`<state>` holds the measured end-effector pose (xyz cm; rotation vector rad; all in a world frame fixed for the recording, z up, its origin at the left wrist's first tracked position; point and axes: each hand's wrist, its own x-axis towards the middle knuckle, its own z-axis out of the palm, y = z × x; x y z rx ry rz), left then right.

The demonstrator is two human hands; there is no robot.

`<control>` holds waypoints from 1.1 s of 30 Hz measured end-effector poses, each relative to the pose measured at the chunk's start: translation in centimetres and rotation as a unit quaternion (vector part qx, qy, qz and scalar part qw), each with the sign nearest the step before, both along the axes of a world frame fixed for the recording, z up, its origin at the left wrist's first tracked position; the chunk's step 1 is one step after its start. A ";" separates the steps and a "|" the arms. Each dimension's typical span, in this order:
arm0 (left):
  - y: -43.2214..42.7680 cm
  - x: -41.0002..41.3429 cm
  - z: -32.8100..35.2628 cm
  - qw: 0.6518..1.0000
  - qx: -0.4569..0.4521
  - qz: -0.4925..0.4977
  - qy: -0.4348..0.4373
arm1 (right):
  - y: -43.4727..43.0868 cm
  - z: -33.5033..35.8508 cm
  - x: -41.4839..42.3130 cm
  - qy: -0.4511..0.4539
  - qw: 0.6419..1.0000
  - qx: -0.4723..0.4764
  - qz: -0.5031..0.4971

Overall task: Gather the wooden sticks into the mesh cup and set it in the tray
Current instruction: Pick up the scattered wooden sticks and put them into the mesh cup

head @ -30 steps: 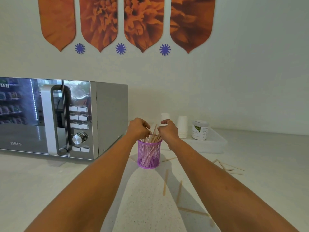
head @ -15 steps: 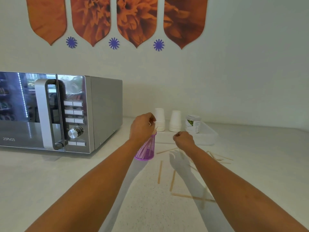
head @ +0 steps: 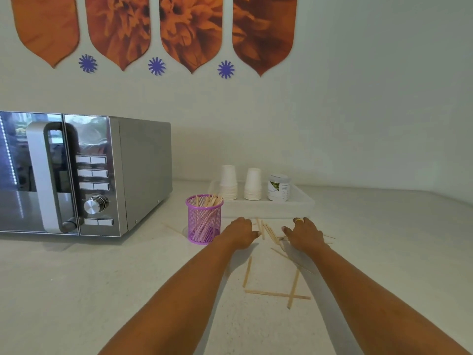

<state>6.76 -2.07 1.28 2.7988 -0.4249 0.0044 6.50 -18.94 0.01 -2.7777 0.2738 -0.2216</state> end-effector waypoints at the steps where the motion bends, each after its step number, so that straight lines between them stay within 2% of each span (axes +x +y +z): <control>1: 0.0 0.3 -0.2 1.000 0.003 0.006 0.016 | -0.3 0.0 0.2 0.002 1.000 -0.005 -0.003; 4: 0.0 1.0 -1.0 0.999 0.011 0.025 0.047 | -0.9 -0.3 0.6 0.036 0.999 -0.027 0.001; 13: 0.3 2.2 -2.3 0.995 0.052 0.077 0.030 | -2.5 -0.7 1.9 0.069 0.996 -0.047 -0.013; 19: -0.6 1.4 -1.3 0.995 0.055 0.077 -0.025 | -0.9 -0.3 2.1 0.052 0.996 -0.066 0.020; 25: -2.6 0.6 -0.2 0.987 0.114 0.077 -0.085 | 2.4 0.7 2.5 0.055 0.990 -0.073 0.104; 33: -1.3 0.9 0.1 0.993 0.009 0.092 -0.073 | 3.1 1.1 3.6 0.021 0.992 0.012 0.121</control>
